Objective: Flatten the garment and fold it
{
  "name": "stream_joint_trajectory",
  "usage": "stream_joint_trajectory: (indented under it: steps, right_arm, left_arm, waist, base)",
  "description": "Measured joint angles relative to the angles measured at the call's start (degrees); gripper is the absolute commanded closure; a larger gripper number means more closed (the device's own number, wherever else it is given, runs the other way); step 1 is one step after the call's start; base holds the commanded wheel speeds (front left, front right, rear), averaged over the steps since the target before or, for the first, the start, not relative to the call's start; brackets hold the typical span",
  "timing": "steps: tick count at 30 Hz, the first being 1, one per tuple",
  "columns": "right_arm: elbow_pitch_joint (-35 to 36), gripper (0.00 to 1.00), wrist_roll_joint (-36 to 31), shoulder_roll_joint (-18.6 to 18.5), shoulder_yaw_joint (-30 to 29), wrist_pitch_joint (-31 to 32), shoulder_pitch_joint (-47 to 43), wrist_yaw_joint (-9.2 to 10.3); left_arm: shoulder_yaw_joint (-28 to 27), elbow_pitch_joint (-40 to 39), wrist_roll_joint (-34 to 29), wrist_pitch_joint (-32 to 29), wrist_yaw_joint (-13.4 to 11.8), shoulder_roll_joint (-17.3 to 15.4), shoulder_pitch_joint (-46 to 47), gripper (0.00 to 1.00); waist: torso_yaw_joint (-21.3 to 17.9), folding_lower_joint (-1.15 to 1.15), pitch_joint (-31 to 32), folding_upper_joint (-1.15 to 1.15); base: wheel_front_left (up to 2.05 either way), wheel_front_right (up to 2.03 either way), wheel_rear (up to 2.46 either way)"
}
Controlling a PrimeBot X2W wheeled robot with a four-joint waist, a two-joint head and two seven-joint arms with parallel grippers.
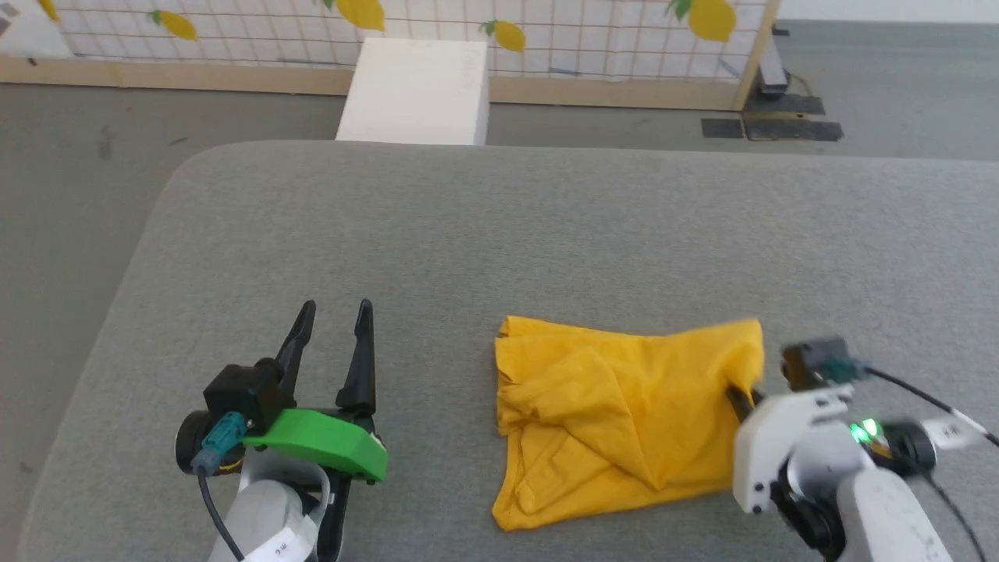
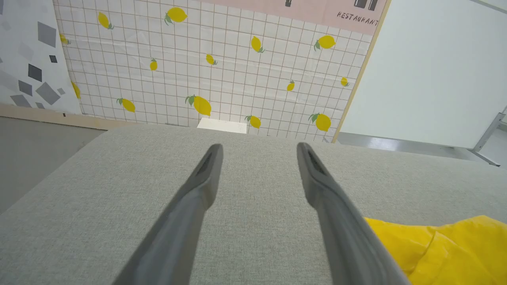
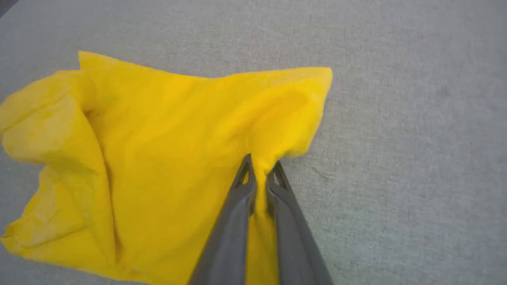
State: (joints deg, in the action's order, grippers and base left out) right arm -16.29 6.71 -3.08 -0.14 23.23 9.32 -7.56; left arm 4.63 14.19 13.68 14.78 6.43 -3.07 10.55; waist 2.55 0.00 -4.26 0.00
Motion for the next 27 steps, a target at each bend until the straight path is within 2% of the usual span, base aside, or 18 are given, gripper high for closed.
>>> stream_joint_trajectory:
  steps: [2,6,13,20,27]
  right_arm:
    - [2.79,1.0,-4.15,-1.45,3.1,1.13,1.77,-0.02]
    - [6.58,1.0,-8.59,-7.88,8.59,2.02,6.19,-0.02]
    - [6.69,1.0,-7.32,-16.94,13.03,2.5,13.47,-0.03]
    - [0.46,1.0,-5.67,-25.41,10.62,2.4,19.8,-0.03]
    - [-6.57,1.0,-7.32,-29.3,4.5,-0.89,25.2,-0.03]
  left_arm:
    - [-0.21,-0.21,0.0,0.01,0.0,0.02,0.01,0.0]
    - [-0.76,-0.8,-0.02,0.01,0.0,0.02,0.07,0.0]
    - [-1.71,-1.81,-0.86,0.01,0.03,0.03,1.34,0.0]
    - [-1.86,-3.66,-2.11,0.01,0.34,-0.92,5.11,0.0]
    - [-1.07,-5.92,-3.25,0.0,0.58,-3.91,7.95,0.0]
  waist:
    - [-1.0,0.0,-0.3,0.0]
    - [-3.57,0.0,-1.08,0.0]
    - [-9.23,0.0,-2.99,0.0]
    - [-14.12,0.0,-7.15,0.0]
    - [-16.92,0.0,-13.89,0.0]
  base:
    - [0.0,0.0,0.0]
    - [0.0,0.0,0.0]
    - [0.0,0.0,0.0]
    - [0.0,0.0,0.0]
    - [0.0,0.0,0.0]
